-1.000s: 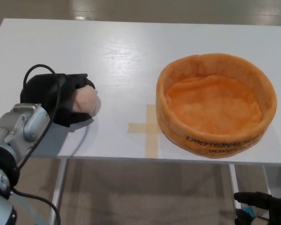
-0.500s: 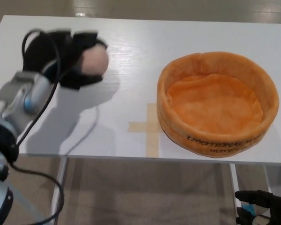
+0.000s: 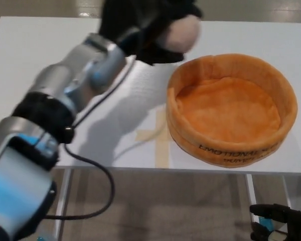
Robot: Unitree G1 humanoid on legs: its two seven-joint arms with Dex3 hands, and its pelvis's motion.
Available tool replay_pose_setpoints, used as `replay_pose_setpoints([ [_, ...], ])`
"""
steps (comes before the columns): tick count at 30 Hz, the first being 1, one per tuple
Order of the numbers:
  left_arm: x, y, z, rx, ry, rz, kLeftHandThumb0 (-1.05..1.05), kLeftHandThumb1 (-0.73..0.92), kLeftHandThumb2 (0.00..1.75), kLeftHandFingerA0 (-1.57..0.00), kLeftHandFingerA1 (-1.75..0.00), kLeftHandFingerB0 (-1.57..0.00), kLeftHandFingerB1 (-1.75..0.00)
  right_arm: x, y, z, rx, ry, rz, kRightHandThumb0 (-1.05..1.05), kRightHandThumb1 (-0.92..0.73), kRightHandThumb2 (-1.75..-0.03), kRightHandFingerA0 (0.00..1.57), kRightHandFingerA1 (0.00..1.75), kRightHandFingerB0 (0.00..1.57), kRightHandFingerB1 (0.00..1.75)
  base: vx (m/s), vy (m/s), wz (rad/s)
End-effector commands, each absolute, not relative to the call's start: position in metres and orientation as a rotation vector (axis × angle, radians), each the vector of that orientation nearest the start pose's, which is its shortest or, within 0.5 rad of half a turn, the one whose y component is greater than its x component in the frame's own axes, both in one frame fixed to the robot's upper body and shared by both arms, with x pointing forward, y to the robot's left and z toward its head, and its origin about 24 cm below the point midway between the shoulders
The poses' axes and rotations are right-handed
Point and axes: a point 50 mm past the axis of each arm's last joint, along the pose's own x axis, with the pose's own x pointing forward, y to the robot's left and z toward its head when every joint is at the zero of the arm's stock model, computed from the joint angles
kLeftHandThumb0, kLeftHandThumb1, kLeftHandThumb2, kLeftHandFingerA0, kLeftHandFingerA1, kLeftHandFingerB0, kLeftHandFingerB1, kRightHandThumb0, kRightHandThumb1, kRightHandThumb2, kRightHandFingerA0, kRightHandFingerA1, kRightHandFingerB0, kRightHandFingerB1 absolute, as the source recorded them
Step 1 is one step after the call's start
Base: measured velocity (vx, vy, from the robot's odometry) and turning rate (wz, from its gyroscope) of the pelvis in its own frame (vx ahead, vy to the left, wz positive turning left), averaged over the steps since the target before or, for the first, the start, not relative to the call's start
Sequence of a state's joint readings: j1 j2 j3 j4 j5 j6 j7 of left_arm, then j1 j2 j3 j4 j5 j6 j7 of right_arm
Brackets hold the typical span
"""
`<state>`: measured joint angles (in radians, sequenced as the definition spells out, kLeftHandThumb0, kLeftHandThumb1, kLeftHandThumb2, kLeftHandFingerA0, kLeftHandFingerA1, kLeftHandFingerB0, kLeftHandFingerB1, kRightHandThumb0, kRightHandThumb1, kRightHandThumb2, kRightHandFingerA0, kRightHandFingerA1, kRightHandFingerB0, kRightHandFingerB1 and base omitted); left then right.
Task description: Use the left hand to pick up the pink round toy on the left and place it inside the orange plate on the desk.
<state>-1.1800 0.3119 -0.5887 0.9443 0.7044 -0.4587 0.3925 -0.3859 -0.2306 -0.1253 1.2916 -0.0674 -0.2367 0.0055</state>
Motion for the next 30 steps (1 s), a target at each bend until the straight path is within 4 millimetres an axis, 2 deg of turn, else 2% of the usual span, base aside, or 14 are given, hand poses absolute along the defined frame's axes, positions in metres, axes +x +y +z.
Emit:
replay_pose_setpoints([
  [1, 0.378, 0.015, 0.209, 1.320, -0.992, -0.341, -0.28, 0.60, 0.61, -0.95, -1.45, -0.87, -0.52, 0.242, -0.230, -0.094, -0.189, 0.686, -0.117, -0.20, -0.62, -0.58, 0.79, 0.57, 0.68, 0.51, 0.00, 0.000, 0.00],
  [5, 0.373, 0.006, 0.203, 1.291, -0.998, -0.382, -0.27, 0.61, 0.61, -0.93, -1.47, -0.87, -0.53, 0.243, -0.229, -0.093, -0.182, 0.684, -0.115, -0.20, -0.62, -0.58, 0.79, 0.57, 0.68, 0.51, 0.00, 0.000, 0.00],
  [8, 0.369, -0.001, 0.183, 1.299, -0.965, -0.435, -0.31, 0.62, 0.61, -0.98, -1.42, -0.79, -0.49, 0.243, -0.230, -0.093, -0.181, 0.681, -0.112, -0.20, -0.61, -0.58, 0.77, 0.56, 0.69, 0.51, 0.00, 0.000, 0.00],
  [11, 0.369, -0.002, 0.178, 1.298, -0.944, -0.453, -0.30, 0.63, 0.61, -0.96, -1.41, -0.77, -0.49, 0.244, -0.230, -0.093, -0.184, 0.679, -0.113, -0.20, -0.62, -0.58, 0.78, 0.56, 0.69, 0.51, 0.00, 0.000, 0.00],
  [12, 0.370, -0.002, 0.172, 1.323, -0.910, -0.468, -0.32, 0.69, 0.62, -0.94, -1.34, -0.77, -0.48, 0.244, -0.230, -0.093, -0.185, 0.681, -0.111, -0.20, -0.62, -0.58, 0.77, 0.55, 0.68, 0.51, 0.00, 0.000, 0.00],
  [15, 0.372, -0.001, 0.164, 1.376, -0.833, -0.514, -0.30, 0.63, 0.59, -0.85, -1.20, -0.71, -0.44, 0.244, -0.230, -0.092, -0.189, 0.674, -0.112, -0.19, -0.61, -0.58, 0.78, 0.56, 0.69, 0.51, 0.00, 0.000, 0.00],
  [16, 0.373, -0.001, 0.163, 1.387, -0.799, -0.531, -0.41, 0.60, 0.59, -0.70, -0.45, -0.53, -0.37, 0.244, -0.230, -0.092, -0.192, 0.673, -0.111, -0.20, -0.61, -0.58, 0.78, 0.56, 0.69, 0.51, 0.00, 0.000, 0.00],
  [17, 0.374, -0.001, 0.162, 1.392, -0.778, -0.540, -0.41, 0.60, 0.59, -0.70, -0.45, -0.53, -0.37, 0.244, -0.230, -0.092, -0.194, 0.673, -0.110, -0.20, -0.61, -0.58, 0.78, 0.56, 0.69, 0.51, 0.00, 0.000, 0.00],
  [18, 0.376, 0.000, 0.158, 1.438, -0.710, -0.578, -0.81, 0.61, 0.59, -0.01, -0.23, -0.09, -0.27, 0.244, -0.230, -0.092, -0.195, 0.674, -0.110, -0.21, -0.61, -0.58, 0.79, 0.56, 0.69, 0.51, 0.00, 0.000, 0.00],
  [19, 0.378, 0.001, 0.156, 1.470, -0.661, -0.604, -0.81, 0.61, 0.59, -0.01, -0.23, -0.09, -0.27, 0.244, -0.230, -0.092, -0.196, 0.675, -0.110, -0.21, -0.61, -0.58, 0.79, 0.56, 0.69, 0.51, 0.00, 0.000, 0.00],
  [20, 0.381, 0.004, 0.152, 1.507, -0.588, -0.643, -0.90, 0.51, 0.93, 0.00, 0.00, 0.00, -0.08, 0.245, -0.229, -0.092, -0.191, 0.677, -0.109, -0.20, -0.61, -0.58, 0.78, 0.56, 0.69, 0.51, 0.00, 0.000, 0.00],
  [22, 0.381, 0.005, 0.151, 1.512, -0.570, -0.651, -0.90, 0.50, 0.93, 0.00, 0.00, 0.00, -0.05, 0.245, -0.228, -0.092, -0.188, 0.677, -0.107, -0.20, -0.62, -0.58, 0.78, 0.55, 0.69, 0.51, 0.00, 0.000, 0.00],
  [23, 0.382, 0.006, 0.151, 1.513, -0.566, -0.653, -1.02, 0.62, 0.66, 0.00, -0.02, 0.00, -0.10, 0.245, -0.228, -0.092, -0.186, 0.678, -0.108, -0.20, -0.61, -0.58, 0.77, 0.55, 0.69, 0.51, 0.00, 0.000, 0.00],
  [30, 0.382, 0.004, 0.164, 1.498, -0.560, -0.681, -1.04, 0.62, 0.62, 0.00, 0.00, 0.00, -0.12, 0.247, -0.229, -0.091, -0.189, 0.670, -0.106, -0.19, -0.62, -0.58, 0.76, 0.55, 0.67, 0.50, 0.00, 0.000, 0.00],
])
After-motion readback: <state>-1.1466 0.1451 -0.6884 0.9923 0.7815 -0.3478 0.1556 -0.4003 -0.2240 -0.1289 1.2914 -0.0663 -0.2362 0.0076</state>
